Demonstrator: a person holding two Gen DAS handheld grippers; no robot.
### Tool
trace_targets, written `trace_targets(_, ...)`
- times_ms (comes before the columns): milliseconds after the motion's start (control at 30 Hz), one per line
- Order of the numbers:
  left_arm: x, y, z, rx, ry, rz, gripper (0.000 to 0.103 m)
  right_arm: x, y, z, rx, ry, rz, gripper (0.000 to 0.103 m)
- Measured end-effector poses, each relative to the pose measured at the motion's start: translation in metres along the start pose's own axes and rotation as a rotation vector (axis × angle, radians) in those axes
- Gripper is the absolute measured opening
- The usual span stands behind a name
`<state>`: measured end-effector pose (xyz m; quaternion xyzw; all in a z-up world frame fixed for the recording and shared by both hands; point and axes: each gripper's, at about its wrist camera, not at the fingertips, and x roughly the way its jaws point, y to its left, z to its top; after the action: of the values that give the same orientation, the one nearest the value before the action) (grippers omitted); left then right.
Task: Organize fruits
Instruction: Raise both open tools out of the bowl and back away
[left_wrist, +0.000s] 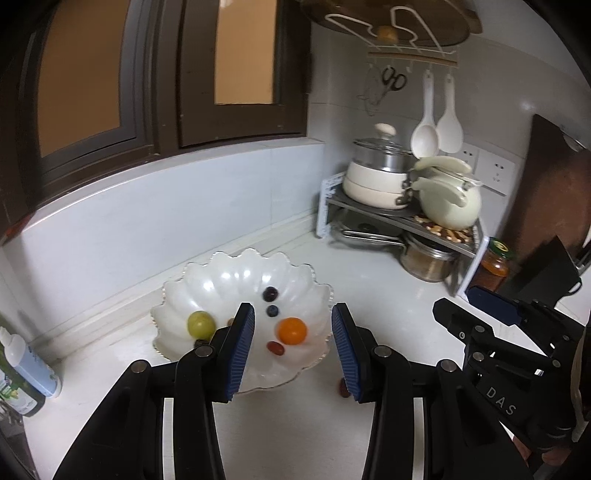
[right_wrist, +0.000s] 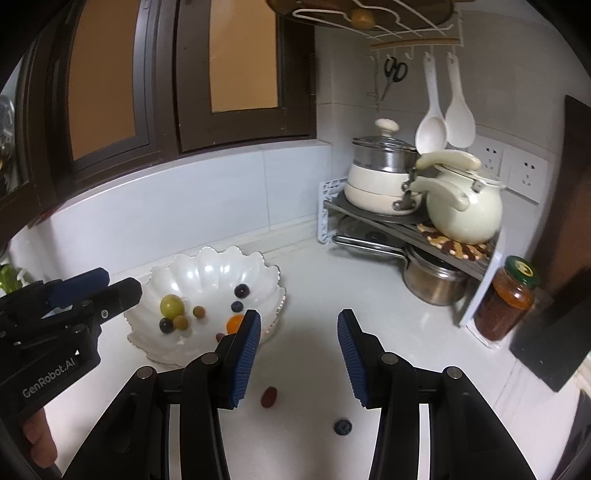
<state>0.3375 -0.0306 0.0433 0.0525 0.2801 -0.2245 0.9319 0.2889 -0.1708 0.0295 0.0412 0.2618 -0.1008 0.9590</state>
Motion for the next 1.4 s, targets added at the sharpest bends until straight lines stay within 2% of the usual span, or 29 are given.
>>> trace_targets(467, 0.003, -0.024, -0.019, 0.073, -0.005, -0.031, 0.043, -0.011, -0.02, -0.026, 0.064, -0.011, -0.082, 0.045)
trace_targets(900, 0.019, -0.037, -0.04, 0.109, 0.027, -0.077, 0.043, -0.004, -0.033, -0.051, 0.108, 0.025, -0.096, 0.045)
trace_targets(1400, 0.047, -0.057, -0.072, 0.158, 0.092, -0.086, 0.043, 0.016, -0.045, -0.087, 0.134, 0.098, -0.114, 0.045)
